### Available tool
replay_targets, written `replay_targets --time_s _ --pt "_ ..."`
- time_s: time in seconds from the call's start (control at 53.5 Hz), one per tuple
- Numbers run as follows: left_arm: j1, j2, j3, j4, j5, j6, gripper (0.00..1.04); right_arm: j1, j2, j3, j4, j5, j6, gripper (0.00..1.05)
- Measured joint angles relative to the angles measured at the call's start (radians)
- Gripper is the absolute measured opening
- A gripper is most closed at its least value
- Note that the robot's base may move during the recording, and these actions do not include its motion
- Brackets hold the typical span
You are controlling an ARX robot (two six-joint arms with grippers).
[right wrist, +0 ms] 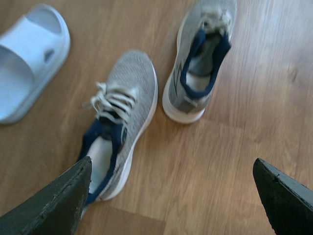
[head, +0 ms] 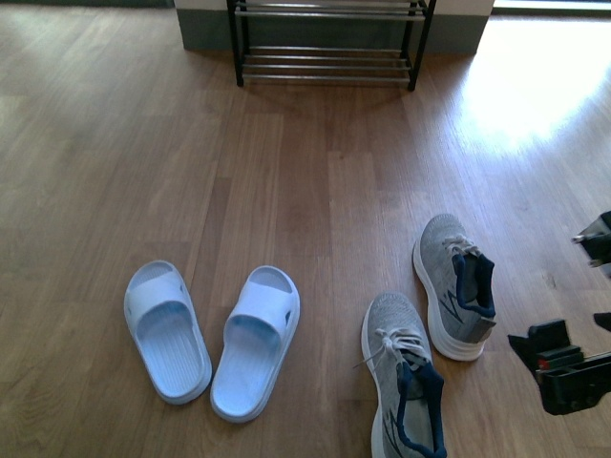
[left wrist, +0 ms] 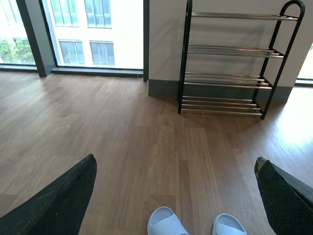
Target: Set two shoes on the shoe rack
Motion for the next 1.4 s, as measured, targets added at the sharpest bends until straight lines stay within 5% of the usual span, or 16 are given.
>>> replay_targets --time_s 0.187,0.43,1.402 --pt "0.0 0.0 0.0 0.0 0.0 0.0 0.95 -0.002 0.411 0.169 0.019 0.053 0.039 0.96" --pt "0.0 0.0 0.0 0.0 0.0 0.0 0.95 -0.006 0.589 0.277 -0.029 0.037 0.103 0.96" --pt "0.0 0.0 0.0 0.0 0.0 0.0 0.95 0.034 0.697 0.423 -0.138 -0.071 0.283 0.96"
